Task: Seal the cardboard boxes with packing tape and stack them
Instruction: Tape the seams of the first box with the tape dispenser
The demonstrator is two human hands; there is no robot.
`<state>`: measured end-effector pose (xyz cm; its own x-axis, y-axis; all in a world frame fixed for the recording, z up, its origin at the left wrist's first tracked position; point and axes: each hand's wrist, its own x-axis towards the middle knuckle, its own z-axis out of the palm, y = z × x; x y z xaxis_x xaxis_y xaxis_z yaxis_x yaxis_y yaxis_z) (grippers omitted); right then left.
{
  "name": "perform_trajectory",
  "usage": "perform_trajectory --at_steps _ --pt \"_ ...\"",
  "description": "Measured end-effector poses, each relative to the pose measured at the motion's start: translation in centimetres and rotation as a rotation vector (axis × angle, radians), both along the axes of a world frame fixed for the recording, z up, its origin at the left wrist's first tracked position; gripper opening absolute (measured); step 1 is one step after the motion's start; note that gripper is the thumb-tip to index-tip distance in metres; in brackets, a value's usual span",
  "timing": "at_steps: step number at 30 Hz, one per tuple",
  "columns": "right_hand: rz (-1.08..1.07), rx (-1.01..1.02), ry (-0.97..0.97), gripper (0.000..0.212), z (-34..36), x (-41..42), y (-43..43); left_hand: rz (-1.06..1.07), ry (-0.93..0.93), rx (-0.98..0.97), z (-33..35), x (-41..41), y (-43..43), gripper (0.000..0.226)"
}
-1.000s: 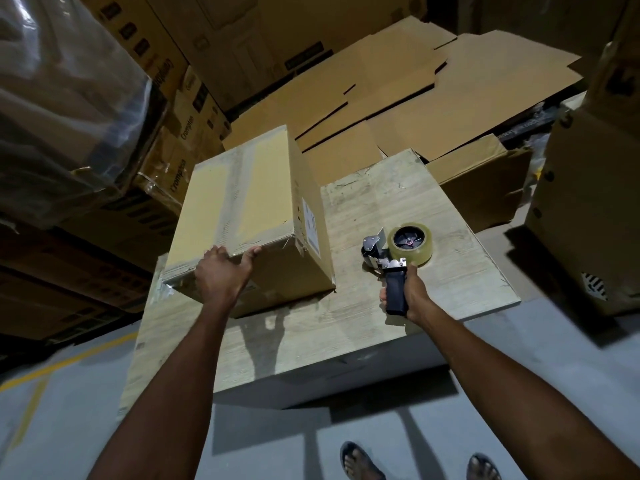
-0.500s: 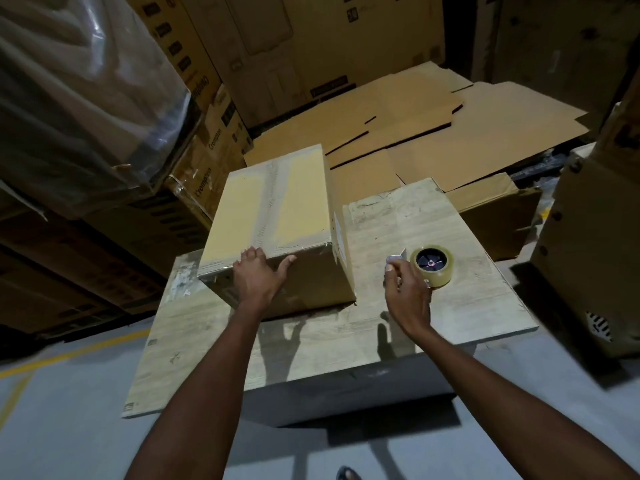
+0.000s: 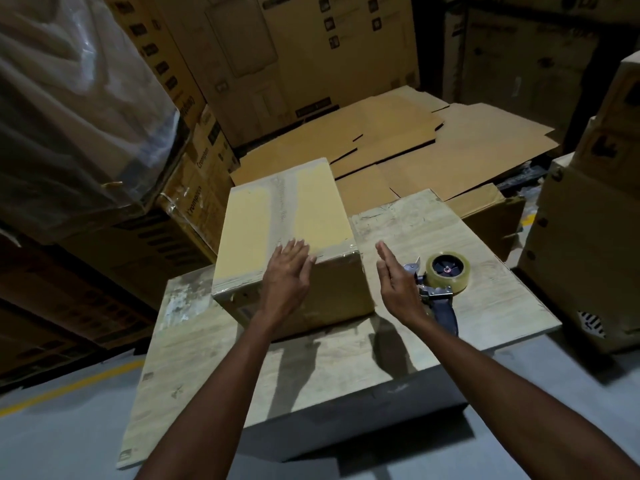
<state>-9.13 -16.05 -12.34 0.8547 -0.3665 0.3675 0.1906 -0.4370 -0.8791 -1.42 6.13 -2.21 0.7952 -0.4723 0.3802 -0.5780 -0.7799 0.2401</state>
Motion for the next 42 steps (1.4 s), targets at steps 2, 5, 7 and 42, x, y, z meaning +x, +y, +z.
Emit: perform_trajectory --at_steps 2,5,7,42 --pt "-0.018 -0.007 -0.007 0.056 0.1 0.9 0.0 -0.077 0.041 0.078 0.2 1.2 -0.6 0.050" --pt "-0.034 -0.027 -0.034 0.058 0.3 1.9 0.2 -0.162 0.067 0.194 -0.3 2.6 -1.3 0.056" --pt "-0.041 -0.026 -0.065 0.057 0.1 2.2 0.3 -0.173 0.081 0.231 -1.1 3.0 -1.6 0.058" --pt "0.094 -0.084 -0.270 0.057 -3.8 4.6 1.7 -0.290 -0.016 0.309 -2.6 4.5 -0.2 0.062"
